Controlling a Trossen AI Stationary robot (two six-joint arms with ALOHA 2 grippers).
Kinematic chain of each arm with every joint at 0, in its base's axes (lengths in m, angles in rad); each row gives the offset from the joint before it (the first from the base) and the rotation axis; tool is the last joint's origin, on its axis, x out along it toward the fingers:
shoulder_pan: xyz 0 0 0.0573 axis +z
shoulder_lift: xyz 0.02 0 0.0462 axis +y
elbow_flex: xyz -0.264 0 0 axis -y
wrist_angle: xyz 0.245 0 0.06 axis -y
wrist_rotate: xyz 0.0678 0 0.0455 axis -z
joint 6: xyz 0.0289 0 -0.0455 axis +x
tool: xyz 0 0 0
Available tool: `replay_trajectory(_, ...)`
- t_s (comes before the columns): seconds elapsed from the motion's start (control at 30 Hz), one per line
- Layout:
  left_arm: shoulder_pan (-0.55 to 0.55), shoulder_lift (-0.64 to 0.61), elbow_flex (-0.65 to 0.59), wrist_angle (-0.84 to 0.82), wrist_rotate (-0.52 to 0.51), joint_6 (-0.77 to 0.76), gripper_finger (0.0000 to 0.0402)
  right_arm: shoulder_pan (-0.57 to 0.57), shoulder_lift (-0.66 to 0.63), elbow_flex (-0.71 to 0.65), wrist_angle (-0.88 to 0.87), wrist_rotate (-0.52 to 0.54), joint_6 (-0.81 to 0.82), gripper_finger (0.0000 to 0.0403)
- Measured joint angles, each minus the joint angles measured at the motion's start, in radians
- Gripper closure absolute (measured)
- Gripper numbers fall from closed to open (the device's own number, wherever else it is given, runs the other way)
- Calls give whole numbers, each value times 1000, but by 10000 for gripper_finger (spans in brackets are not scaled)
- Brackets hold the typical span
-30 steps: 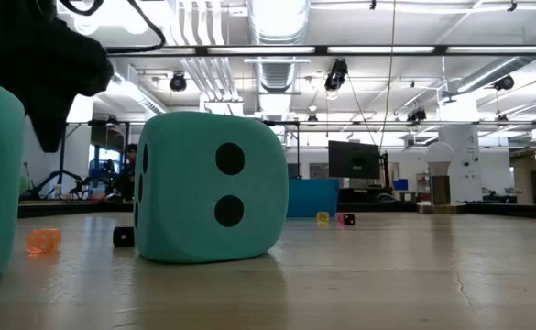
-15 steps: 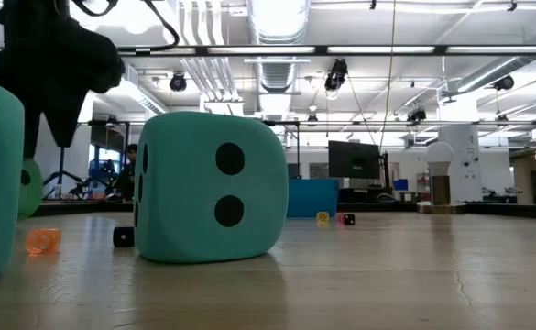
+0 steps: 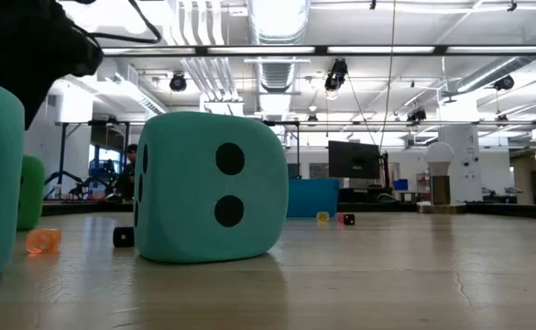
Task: Pick & Place Dice
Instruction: Put the large green dice into the blue bin
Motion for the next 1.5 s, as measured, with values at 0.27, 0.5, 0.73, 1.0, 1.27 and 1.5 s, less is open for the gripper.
replay_trajectory(0.27, 7, 0, -82, 20, 7, 171, 2, 0, 0, 0, 0, 0, 0, 394)
replay_trajectory(0.5, 10, 0, -129, 84, 15, 184, 2, 0, 0, 0, 0, 0, 0, 394)
replay_trajectory(0.73, 21, -3, -163, 145, 14, 178, 3, 0, 0, 0, 0, 0, 0, 394)
replay_trajectory(1.0, 55, -2, -130, 242, -33, 183, 2, 0, 0, 0, 0, 0, 0, 394)
replay_trajectory(1.27, 88, -10, -129, 313, -46, 261, 3, 0, 0, 0, 0, 0, 0, 394)
replay_trajectory(1.5, 89, -17, -109, 289, -27, 298, 4, 0, 0, 0, 0, 0, 0, 394)
